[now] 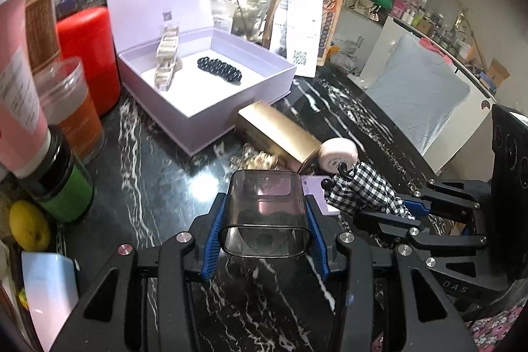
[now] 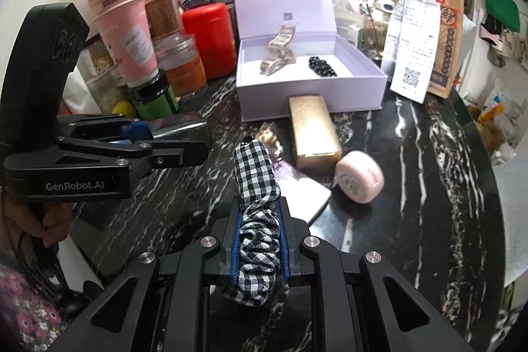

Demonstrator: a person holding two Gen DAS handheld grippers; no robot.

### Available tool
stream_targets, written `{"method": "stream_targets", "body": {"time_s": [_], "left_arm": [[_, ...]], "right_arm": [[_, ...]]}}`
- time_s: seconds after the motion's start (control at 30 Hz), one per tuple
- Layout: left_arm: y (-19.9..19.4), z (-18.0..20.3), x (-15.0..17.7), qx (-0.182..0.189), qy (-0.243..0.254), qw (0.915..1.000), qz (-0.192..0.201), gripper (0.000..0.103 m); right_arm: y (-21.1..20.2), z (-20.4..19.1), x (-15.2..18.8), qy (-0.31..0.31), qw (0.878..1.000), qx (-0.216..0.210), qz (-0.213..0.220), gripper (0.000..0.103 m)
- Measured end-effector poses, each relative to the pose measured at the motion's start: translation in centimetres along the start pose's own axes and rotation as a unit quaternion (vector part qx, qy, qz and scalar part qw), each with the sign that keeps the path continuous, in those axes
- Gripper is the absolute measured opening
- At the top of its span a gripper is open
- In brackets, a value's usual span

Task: Organize rigid objects
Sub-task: 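Hold the clear case with the left tool while the right tool grasps the gingham scrunchie, then carry the clear case with the left tool while the right tool carries the scrunchie into the lavender box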

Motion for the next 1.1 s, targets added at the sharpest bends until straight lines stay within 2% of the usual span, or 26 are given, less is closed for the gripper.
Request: {"method": "stream_targets", "body": {"time_s": [0.53, 0.9, 1.1], "left_arm": [[-1.4, 1.0, -5.5, -0.003, 0.007, 0.9991, 0.043, 0.045], [-2.2, 0.6, -10.4, -0.024, 0.016, 0.9962, 0.082, 0.045], [-1.8, 0.7, -12.9, -0.021, 0.017, 0.9955, 0.091, 0.045]], "right_arm": [[-2.7, 2.5, -5.0, -0.014, 0.999, 0.015, 0.035, 0.018], [-4.2, 3.4, -9.9, -0.041, 0.997, 0.015, 0.063, 0.018], [-4.7, 4.2, -12.6, -0.05, 0.996, 0.014, 0.076, 0.018]]}}
Point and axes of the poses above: each gripper's, at about its wrist camera, not at the fingertips, and y roughly the way its jaws point, z to its right, x to its underside, the point moved 10 cm from there along y, roughly the way its jaws point, and after that the axes turned 10 degrees about -x, right-handed, at the moved point
